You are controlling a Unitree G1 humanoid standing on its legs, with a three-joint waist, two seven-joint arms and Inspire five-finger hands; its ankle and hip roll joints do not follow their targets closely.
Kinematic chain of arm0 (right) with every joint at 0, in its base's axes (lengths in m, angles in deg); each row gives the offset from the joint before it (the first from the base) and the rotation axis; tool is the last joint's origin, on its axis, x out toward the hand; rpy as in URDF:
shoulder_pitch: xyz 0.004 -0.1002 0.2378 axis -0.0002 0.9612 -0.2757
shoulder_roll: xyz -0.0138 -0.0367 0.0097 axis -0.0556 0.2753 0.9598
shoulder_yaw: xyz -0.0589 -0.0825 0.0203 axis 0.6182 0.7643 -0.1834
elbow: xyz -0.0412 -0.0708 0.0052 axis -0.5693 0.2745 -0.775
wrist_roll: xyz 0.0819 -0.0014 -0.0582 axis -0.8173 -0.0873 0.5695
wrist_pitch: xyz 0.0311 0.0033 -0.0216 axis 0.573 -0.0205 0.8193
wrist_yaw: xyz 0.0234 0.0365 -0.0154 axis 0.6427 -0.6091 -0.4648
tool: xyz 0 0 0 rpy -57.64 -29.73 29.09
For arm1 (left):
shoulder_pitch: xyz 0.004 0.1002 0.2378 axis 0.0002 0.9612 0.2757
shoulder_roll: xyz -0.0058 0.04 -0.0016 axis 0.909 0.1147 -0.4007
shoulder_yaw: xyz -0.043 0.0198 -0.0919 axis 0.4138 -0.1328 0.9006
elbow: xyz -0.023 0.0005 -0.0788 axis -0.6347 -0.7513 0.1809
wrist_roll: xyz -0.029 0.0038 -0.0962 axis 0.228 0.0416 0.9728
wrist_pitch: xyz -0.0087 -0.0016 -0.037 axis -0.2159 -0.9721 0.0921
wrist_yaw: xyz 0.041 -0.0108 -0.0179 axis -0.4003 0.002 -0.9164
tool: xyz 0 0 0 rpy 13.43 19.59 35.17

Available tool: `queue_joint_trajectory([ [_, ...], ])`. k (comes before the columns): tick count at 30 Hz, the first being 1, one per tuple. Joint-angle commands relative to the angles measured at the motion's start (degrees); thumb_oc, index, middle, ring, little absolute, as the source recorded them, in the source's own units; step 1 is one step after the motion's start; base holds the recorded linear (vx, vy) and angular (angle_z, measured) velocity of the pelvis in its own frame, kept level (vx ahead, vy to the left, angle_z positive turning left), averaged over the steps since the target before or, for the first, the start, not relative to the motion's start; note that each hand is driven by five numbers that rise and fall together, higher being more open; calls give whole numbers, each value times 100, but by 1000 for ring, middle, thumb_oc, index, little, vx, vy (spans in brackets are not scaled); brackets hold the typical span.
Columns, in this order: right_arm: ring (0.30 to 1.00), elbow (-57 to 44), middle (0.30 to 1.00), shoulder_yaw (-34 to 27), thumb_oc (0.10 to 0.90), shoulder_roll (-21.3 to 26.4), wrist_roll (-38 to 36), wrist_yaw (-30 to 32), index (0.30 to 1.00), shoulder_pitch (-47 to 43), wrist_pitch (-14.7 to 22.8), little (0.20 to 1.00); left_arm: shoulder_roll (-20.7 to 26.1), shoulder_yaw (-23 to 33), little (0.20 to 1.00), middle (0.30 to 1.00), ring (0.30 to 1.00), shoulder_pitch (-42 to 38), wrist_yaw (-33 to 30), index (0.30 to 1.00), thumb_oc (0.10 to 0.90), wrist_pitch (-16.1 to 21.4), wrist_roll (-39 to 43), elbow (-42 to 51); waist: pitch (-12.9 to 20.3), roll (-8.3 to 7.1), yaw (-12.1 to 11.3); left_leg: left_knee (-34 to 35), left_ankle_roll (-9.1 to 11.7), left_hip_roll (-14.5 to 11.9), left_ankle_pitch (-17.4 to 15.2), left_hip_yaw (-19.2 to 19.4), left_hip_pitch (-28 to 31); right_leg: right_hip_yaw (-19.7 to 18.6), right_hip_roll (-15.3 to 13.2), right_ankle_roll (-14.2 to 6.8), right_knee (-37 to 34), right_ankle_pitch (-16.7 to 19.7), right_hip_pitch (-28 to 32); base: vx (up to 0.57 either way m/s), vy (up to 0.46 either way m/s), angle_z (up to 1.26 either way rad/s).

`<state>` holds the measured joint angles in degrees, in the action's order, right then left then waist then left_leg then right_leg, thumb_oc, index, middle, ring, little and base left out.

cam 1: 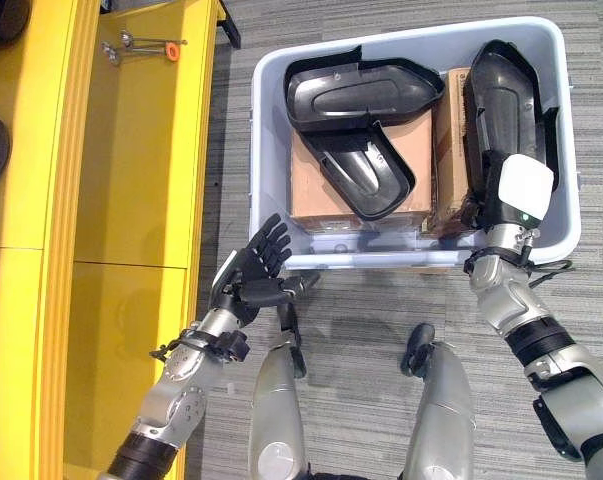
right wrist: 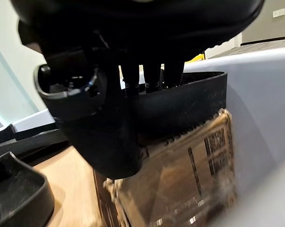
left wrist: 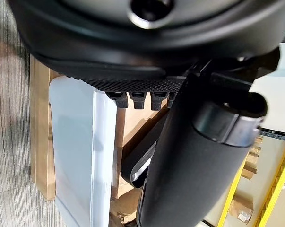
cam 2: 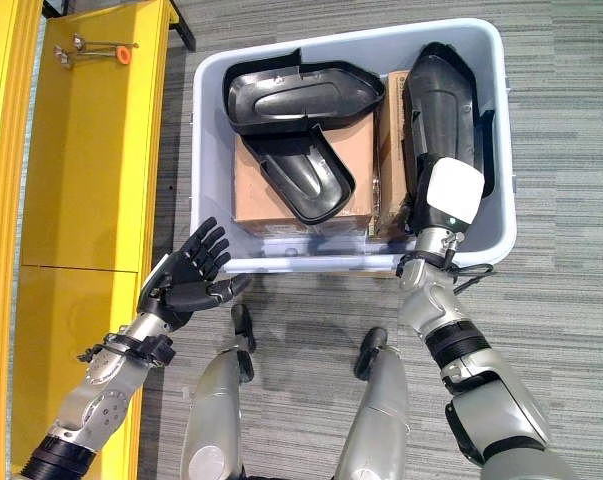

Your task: Move parts from the plastic box to the shelf.

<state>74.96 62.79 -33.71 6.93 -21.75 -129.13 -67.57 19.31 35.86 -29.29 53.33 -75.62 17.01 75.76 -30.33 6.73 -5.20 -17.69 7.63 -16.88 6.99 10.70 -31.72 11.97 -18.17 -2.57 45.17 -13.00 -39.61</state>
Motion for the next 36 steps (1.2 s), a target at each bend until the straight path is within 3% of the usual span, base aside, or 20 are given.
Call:
queue_joint_trajectory([
  [1, 300, 828, 300, 133, 400, -69, -390, -1092, 300, 371, -37, 300, 200, 110, 1000, 1000, 1000, 162, 191, 1000, 900, 131, 335, 608, 54, 29, -210, -212, -231, 230, -848, 292, 110, 475, 298, 75, 385, -661, 201, 0, 0, 0],
  [5, 300, 453, 300, 141, 400, -115, -456, -922, 300, 404, 262, 300, 146, 146, 1000, 1000, 1000, 210, 127, 1000, 900, 122, 246, 643, 54, 12, -176, -143, -216, 210, -820, 299, 218, 422, 305, 54, 354, -647, 264, -2, 9, 0],
  [6, 300, 183, 300, 143, 400, -115, -639, -501, 300, 448, 781, 300, 120, 146, 1000, 1000, 1000, 229, 125, 1000, 900, 117, 252, 672, 54, 0, -151, -90, -213, 199, -796, 312, 288, 404, 317, 50, 322, -634, 310, -2, 36, -1],
  [10, 300, -799, 300, -123, 400, -150, -562, -166, 300, 649, 1097, 300, 62, 140, 1000, 1000, 1000, 314, 50, 1000, 900, 218, 237, 724, 54, -46, -47, -41, -226, 237, -825, 321, 501, 342, 355, 21, 231, -624, 484, 18, 55, -3],
  [13, 300, -1730, 300, -350, 400, -143, -451, -303, 300, 977, 1223, 300, 10, 235, 1000, 1000, 1000, 358, -39, 1000, 900, 283, 216, 812, 54, -79, 57, 28, -290, 199, -728, 397, 611, 334, 431, 79, 107, -487, 556, -53, 64, -5],
  [17, 300, -2740, 300, -525, 400, -254, -496, -410, 300, 1582, 1738, 300, -37, 282, 1000, 1000, 1000, 553, -108, 1000, 900, 461, 226, 870, 54, -164, 222, 10, -321, 211, -802, 468, 942, 242, 459, 65, 35, -499, 858, 16, 75, -4],
  [20, 300, -3086, 300, -555, 400, -289, -708, -382, 300, 1772, 1851, 300, -71, 301, 1000, 1000, 1000, 607, -91, 1000, 900, 552, 173, 860, 54, -202, 264, 13, -329, 206, -821, 488, 1096, 217, 474, 65, 11, -511, 1011, 16, 43, -5],
  [25, 300, -3578, 300, -779, 400, -376, -953, 44, 300, 2106, 2376, 300, -167, 303, 1000, 1000, 1000, 749, -6, 1000, 900, 812, 108, 792, 54, -267, 332, 99, -334, 204, -844, 494, 1546, 183, 531, 67, -158, -517, 1489, 7, 25, 0],
  [30, 300, -3843, 300, -960, 400, -448, -1043, 122, 300, 2284, 2573, 300, -269, 302, 1000, 1000, 1000, 785, 11, 1000, 900, 911, 20, 715, 62, -304, 387, 152, -329, 180, -867, 488, 1940, 168, 577, 88, -342, -507, 1950, 10, 3, 0],
  [36, 300, -4038, 300, -1053, 400, -462, -1289, -4, 300, 2489, 2745, 300, -298, 312, 1000, 1000, 1000, 866, 11, 1000, 900, 773, -10, 667, 408, -315, 405, 236, -330, 201, -898, 450, 2297, 161, 617, 116, -655, -489, 2448, 44, -2, -4],
])
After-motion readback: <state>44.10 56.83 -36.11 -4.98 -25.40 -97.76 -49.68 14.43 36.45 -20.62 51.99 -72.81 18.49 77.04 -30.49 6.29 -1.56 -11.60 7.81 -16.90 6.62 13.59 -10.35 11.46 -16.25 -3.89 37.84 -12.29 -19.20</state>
